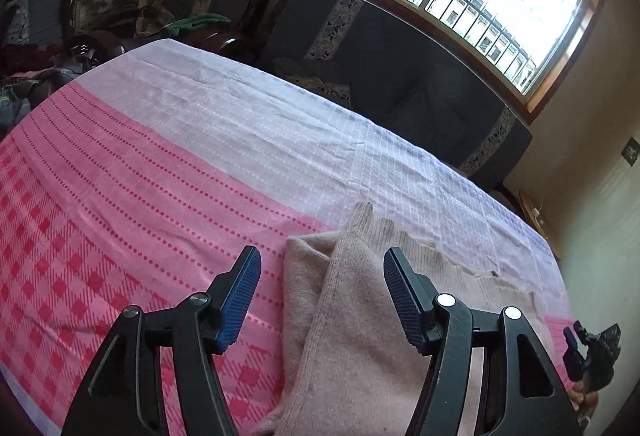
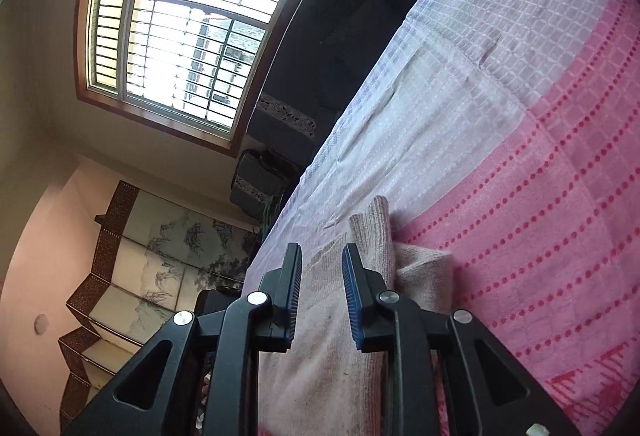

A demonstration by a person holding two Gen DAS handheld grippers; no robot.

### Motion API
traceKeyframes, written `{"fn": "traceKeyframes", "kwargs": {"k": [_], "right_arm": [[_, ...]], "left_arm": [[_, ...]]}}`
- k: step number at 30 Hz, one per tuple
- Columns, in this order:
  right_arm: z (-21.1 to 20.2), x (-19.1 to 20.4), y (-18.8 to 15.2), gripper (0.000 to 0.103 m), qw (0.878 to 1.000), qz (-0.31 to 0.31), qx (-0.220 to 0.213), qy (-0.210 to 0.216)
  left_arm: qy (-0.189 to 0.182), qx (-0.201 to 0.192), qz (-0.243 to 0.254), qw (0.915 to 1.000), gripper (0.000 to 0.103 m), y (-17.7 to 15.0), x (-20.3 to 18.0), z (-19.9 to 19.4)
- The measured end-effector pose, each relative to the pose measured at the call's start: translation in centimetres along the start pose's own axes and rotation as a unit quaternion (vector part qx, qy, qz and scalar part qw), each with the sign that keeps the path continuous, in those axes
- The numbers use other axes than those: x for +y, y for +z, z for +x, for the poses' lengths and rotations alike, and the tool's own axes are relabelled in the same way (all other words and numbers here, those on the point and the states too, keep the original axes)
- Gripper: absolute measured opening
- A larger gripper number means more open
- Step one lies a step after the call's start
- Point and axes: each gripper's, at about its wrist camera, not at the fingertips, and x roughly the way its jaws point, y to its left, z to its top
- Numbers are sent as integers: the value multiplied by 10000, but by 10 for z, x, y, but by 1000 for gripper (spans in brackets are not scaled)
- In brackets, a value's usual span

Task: Fold small clothes
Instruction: 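Open both grippers and release the folded hem onto the sweater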

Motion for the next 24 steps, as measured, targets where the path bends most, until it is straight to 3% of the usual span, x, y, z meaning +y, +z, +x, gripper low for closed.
{"fn": "traceKeyframes", "kwargs": {"k": [4,8,11,12,13,14,18,20,21,24], "right_arm": [[-28,3,-32,22,9981,-413,262,-381],[-39,8,-70,22,9905,-890,604,-852],[-40,10,-91,23,9870,-1046,863,-863],[-39,12,-97,28,9845,-1136,918,-968],[-38,14,-100,42,9827,-1213,939,-1040],[-39,15,-102,47,9825,-1257,923,-1019],[-38,29,-104,48,9780,-1669,758,-994],[-32,31,-106,48,9754,-1735,913,-1003],[-30,31,-107,46,9742,-1742,986,-1045],[-22,31,-110,21,9671,-1844,1221,-1257]], "left_arm": [[-215,340,34,9992,64,-38,6,-8],[-354,282,89,9989,64,-65,12,-20],[-531,330,18,9980,64,-76,17,-24],[-549,319,-12,9980,64,-79,19,-25],[-577,314,-53,9978,64,-83,22,-26],[-633,333,-110,9974,64,-85,25,-25],[-828,360,-268,9956,64,-90,36,-27],[-906,360,-325,9947,64,-91,40,-29],[-948,357,-338,9943,64,-91,42,-30],[-891,401,-332,9947,64,-93,48,-35]]}}
